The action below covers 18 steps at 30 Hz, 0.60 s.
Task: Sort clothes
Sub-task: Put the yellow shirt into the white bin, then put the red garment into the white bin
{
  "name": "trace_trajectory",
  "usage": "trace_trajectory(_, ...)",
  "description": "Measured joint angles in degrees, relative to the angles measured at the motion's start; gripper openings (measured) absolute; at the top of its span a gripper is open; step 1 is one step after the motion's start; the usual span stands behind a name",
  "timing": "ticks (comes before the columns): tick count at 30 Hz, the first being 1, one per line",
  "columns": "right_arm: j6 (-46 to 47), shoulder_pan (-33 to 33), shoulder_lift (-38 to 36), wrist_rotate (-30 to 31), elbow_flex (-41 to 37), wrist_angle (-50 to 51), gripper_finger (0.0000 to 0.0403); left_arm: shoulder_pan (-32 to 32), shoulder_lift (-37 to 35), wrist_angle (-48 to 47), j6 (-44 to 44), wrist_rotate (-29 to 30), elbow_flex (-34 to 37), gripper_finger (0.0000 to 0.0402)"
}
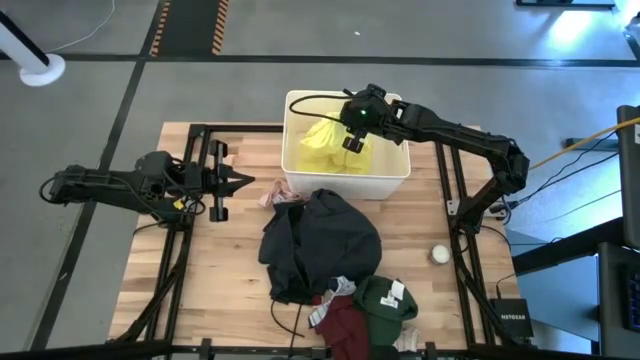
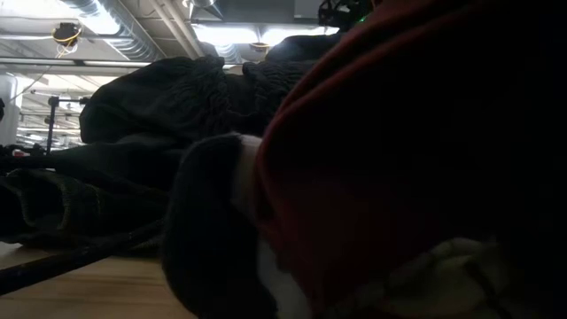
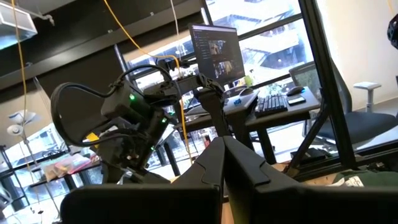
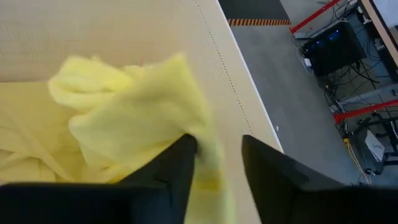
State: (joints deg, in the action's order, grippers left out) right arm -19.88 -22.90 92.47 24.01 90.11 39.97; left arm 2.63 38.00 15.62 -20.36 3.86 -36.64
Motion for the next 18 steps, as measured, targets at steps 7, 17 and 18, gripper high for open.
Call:
trace_trajectory(7,-0.2,0.5,-0.2,1.5,4.7,3.6,0.0221,0.0,0.0,0.0,0.0,0.0,0.0,0.0)
trace_trajectory(17,1.0,9.0,-0.3,-7.3,19.6,19.2,0.0229,0.0,0.0,0.0,0.8,0.0,0.0,0.0)
trace_trajectory(18,1.7,10.5,-0.3,-8.5,20.3,20.2,0.0229,0.0,0.0,0.0,0.9,0.0,0.0,0.0)
